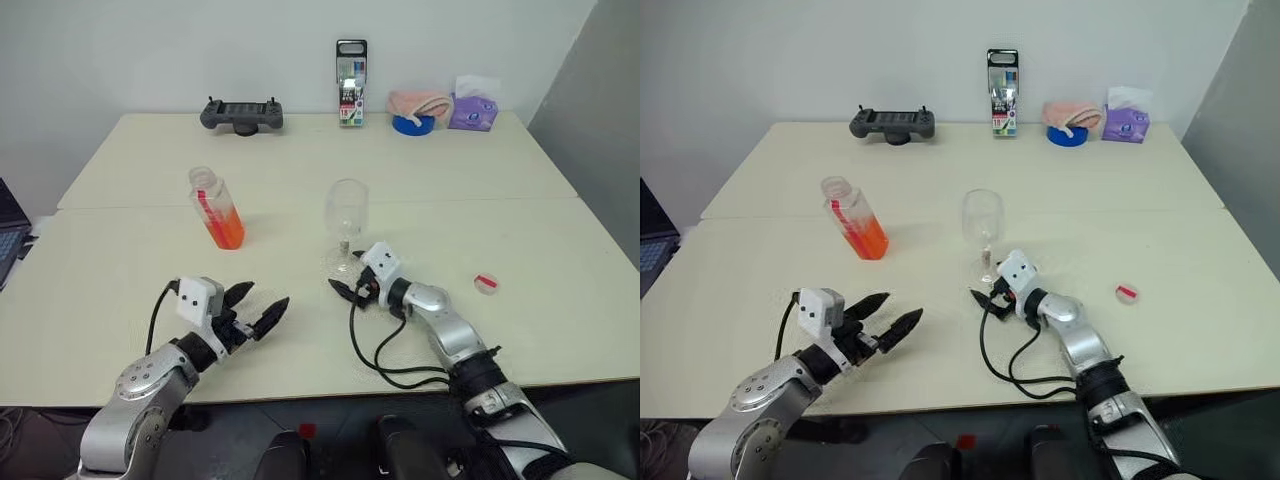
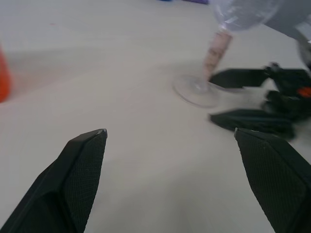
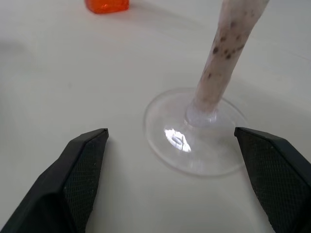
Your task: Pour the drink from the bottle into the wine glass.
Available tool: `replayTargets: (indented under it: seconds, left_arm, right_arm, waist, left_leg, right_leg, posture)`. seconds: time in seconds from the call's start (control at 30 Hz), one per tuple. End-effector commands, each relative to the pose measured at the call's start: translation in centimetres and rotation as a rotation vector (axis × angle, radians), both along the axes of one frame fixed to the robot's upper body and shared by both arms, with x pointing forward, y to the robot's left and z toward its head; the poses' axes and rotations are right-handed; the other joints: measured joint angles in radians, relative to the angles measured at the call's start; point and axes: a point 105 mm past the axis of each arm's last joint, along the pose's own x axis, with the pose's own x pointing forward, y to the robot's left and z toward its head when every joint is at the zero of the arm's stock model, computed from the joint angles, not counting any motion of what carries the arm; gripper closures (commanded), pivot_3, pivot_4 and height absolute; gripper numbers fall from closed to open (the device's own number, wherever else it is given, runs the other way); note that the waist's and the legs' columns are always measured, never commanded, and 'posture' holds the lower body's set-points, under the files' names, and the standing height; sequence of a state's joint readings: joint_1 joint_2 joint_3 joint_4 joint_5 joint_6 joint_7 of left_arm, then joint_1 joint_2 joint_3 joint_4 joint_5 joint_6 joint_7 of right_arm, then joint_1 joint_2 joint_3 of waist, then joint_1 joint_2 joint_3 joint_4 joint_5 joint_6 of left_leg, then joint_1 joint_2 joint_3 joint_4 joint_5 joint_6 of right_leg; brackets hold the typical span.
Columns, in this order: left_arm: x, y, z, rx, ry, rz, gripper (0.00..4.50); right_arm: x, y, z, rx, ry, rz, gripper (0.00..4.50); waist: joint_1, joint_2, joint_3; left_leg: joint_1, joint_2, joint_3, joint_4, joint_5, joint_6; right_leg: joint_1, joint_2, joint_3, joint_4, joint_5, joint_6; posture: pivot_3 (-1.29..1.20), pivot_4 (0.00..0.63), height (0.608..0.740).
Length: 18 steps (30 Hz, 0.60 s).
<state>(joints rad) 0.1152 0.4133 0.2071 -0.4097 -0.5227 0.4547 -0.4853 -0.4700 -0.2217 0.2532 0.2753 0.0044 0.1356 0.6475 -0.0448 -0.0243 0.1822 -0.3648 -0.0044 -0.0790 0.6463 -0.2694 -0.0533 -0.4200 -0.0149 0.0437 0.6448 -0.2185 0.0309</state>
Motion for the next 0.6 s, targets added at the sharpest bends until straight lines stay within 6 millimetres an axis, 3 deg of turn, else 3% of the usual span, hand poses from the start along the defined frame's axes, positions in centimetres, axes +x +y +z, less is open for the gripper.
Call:
replayTargets:
  seconds: [0.03, 0.17, 0.27, 0.33, 0.5, 0.6]
  left_arm:
    - [0.8, 1.3, 1.8, 0.023, -0.118, 0.089, 0.00]
    - [1.4, 2.3, 2.6, 0.028, -0.180, 0.157, 0.00]
    - [2.9, 4.4, 4.7, 0.061, -0.278, 0.279, 0.00]
    - [3.3, 5.3, 5.8, 0.088, -0.320, 0.309, 0.00]
    - [3.1, 6.9, 8.0, 0.094, -0.348, 0.303, 0.00]
    - [3.5, 6.9, 7.8, 0.148, -0.310, 0.272, 0.00]
  right_arm:
    - [-0.8, -1.6, 4.2, 0.000, -0.074, 0.036, 0.01]
    - [-1.6, -4.3, 6.8, -0.027, -0.081, 0.025, 0.01]
    - [-4.4, -8.2, 10.8, -0.039, 0.056, 0.132, 0.01]
    - [-6.8, -9.7, 13.5, -0.018, 0.161, 0.226, 0.01]
    - [-7.8, -11.2, 21.3, -0.005, 0.026, 0.269, 0.01]
    - [-7.9, -10.9, 23.4, -0.036, -0.038, 0.305, 0.01]
  waist:
    - [0.004, 0.000, 0.000]
    - [0.006, 0.000, 0.000]
    - [0.012, 0.001, 0.004]
    - [0.019, 0.001, 0.005]
    - [0.004, 0.000, 0.006]
    - [0.004, 0.000, 0.006]
  left_leg:
    - [0.000, 0.000, 0.000, 0.000, 0.000, 0.000]
    - [0.001, 0.000, 0.000, 0.000, 0.000, 0.000]
    - [0.000, 0.000, -0.001, 0.000, 0.000, 0.000]
    - [-0.002, -0.001, -0.001, 0.001, 0.000, 0.000]
    - [0.000, 0.000, 0.002, 0.000, -0.001, 0.003]
    - [0.000, 0.001, 0.001, -0.001, -0.001, 0.003]
  right_leg:
    - [0.000, 0.000, 0.000, 0.000, 0.000, 0.000]
    - [0.000, 0.000, -0.001, 0.001, 0.000, 0.000]
    - [0.000, 0.001, -0.001, 0.000, 0.000, 0.000]
    - [0.000, 0.000, -0.001, -0.001, 0.000, 0.001]
    - [0.000, 0.000, -0.001, -0.002, 0.000, 0.001]
    - [0.000, 0.001, -0.002, -0.001, 0.000, 0.000]
  posture:
    - [0.00, 0.150, 0.740]
    - [0.00, 0.150, 0.740]
    - [0.00, 0.150, 0.740]
    - [0.00, 0.150, 0.740]
    - [0.00, 0.150, 0.740]
    - [0.00, 0.150, 0.740]
